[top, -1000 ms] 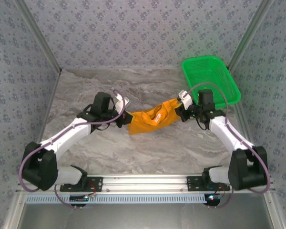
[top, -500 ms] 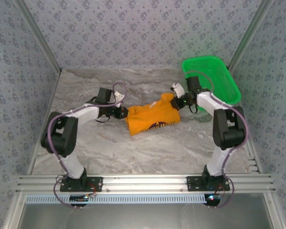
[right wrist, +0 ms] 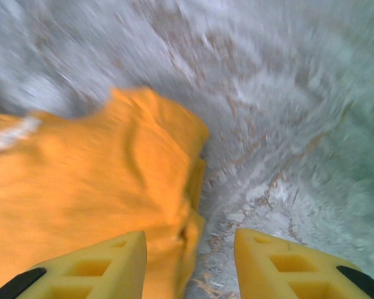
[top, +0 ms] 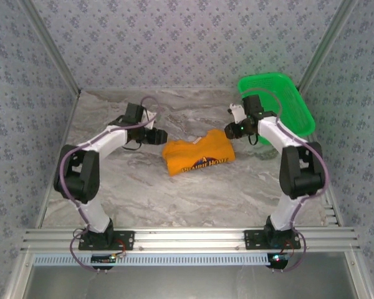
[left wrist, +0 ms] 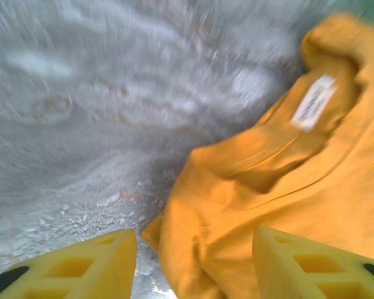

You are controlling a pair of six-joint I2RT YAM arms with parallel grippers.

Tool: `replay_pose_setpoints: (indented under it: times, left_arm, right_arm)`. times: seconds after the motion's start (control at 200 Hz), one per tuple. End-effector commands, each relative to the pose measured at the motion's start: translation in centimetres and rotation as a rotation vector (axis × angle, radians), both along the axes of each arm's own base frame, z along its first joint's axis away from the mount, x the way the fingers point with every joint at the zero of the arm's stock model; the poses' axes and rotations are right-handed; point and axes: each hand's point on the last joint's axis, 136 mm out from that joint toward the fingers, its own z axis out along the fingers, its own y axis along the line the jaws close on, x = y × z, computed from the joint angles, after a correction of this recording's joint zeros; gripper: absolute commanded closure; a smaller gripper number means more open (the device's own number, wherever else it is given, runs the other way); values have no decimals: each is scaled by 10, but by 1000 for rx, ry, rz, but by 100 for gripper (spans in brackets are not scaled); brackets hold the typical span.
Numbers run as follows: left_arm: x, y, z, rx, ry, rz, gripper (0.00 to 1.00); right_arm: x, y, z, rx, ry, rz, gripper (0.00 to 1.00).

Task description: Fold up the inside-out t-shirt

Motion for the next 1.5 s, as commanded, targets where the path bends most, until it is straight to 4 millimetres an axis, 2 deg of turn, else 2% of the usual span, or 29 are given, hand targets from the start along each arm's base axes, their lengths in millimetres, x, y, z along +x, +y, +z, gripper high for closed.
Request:
replay_pose_setpoints:
  times: [0.0,0.055,0.105,0.135,0.18,0.285,0.385,0.47,0.505,0.56,0.625,0.73,0.815,0.91,1.029,1.099,1.209,1.269,1.374,1.399,1.409,1.419,1.429,1.494]
  left_arm:
    - [-2,-2,63,-47,-58,102,40]
    - [-12,-29,69,-130,-27,65,36]
    - [-22,-61,69,-215,14,-10,43]
    - [-26,-75,68,-237,19,-30,47]
    - [-31,-95,64,-249,-14,-62,48]
    - [-31,-116,42,-194,-107,-64,48]
    - [-32,-128,12,-114,-192,-111,52]
    - [-41,-131,-16,-38,-328,-171,54]
    - [-51,-131,-31,-10,-390,-211,55]
    - [-66,-131,-42,-28,-487,-246,56]
    - [-77,-118,-63,-19,-497,-233,57]
    - [-80,-94,-94,71,-456,-172,59]
    - [-78,-76,-102,70,-441,-96,59]
    - [-77,-60,-97,33,-438,-42,59]
    - [-86,-58,-82,8,-440,-83,58]
    - [-91,-57,-71,-8,-439,-103,57]
    - [-93,-51,-51,-13,-413,-98,55]
    - [-90,-43,-36,-10,-406,-64,53]
    - [-79,-21,-3,-18,-405,27,46]
    - [-77,-15,5,-22,-412,40,42]
    - [-76,-14,8,-23,-416,42,30]
    - [-76,-11,12,-25,-423,46,10]
    - [-75,-10,16,-28,-430,49,3]
    - [-71,8,37,-11,-480,95,0]
  right_arm:
    - [-10,29,50,97,-106,-15,57]
    - [-12,44,56,218,-89,-75,57]
    - [-14,63,61,362,-66,-100,58]
    - [-21,68,45,414,-29,-126,58]
    - [-19,76,39,479,-48,-167,58]
    - [-19,97,16,548,-56,-169,57]
    - [-15,102,-12,563,-92,-179,60]
    - [-17,100,-40,531,-133,-174,65]
    - [-22,96,-57,501,-139,-172,68]
    - [-32,89,-79,488,-122,-178,70]
    - [-42,80,-96,504,-93,-200,70]
    - [-52,75,-114,472,-56,-201,70]
    - [-57,72,-120,447,-51,-199,69]
    - [-63,66,-122,417,-36,-197,69]
    - [-64,59,-110,407,-53,-187,66]
    - [-62,61,-92,407,-84,-152,62]
    - [-55,66,-46,427,-169,-104,57]
    - [-51,61,-19,418,-228,-110,53]
    - [-50,45,22,378,-345,-141,32]
    - [-52,41,29,359,-367,-145,25]
    - [-52,39,33,350,-378,-147,23]
    - [-54,38,36,339,-389,-147,20]
    - [-54,35,39,328,-401,-153,19]
    - [-62,18,52,251,-468,-194,17]
